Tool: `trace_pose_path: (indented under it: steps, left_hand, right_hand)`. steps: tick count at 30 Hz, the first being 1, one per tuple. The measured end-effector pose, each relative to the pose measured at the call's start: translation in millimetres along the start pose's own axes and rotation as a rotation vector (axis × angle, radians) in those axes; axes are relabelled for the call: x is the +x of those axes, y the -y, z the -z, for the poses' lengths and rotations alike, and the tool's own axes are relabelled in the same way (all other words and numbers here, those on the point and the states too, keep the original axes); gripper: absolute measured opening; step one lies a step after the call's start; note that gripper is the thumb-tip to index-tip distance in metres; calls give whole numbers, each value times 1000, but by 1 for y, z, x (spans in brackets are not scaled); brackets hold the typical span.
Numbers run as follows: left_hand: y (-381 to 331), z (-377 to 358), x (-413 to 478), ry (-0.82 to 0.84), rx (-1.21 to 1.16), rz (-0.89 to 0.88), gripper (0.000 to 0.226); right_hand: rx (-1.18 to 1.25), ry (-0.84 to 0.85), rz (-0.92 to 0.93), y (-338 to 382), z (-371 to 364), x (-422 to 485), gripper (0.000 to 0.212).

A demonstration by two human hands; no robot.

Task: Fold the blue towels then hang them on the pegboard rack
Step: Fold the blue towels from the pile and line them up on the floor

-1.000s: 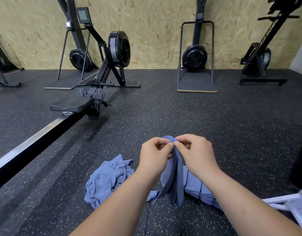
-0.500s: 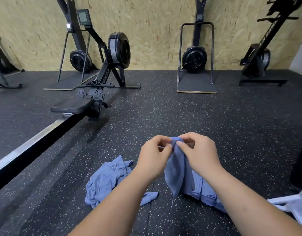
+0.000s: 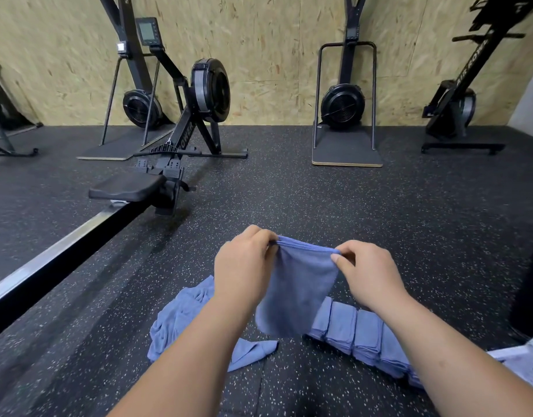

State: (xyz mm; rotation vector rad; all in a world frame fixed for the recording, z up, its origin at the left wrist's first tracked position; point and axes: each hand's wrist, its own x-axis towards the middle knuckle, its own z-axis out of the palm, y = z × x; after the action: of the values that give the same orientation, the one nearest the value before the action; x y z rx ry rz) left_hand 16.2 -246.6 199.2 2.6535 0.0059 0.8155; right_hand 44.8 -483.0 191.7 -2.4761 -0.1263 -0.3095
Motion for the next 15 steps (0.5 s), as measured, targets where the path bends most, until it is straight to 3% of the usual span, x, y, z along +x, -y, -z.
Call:
trace_pose_path:
  steps: [5, 8, 11, 15]
  left_hand:
    - [8, 1, 3, 154, 233, 19, 19]
    - [8, 1, 1, 190, 255, 34, 19]
    - [6, 3, 1, 200, 86, 81, 18]
    - [7, 14, 2, 69, -276, 235, 13]
  right_hand:
    - [-34, -17, 6, -1, 1, 2, 5]
    - [-36, -6, 24, 1, 1, 2, 3]
    - [16, 9, 40, 1, 5, 4, 4]
    - [156, 55, 69, 0, 16, 6, 5]
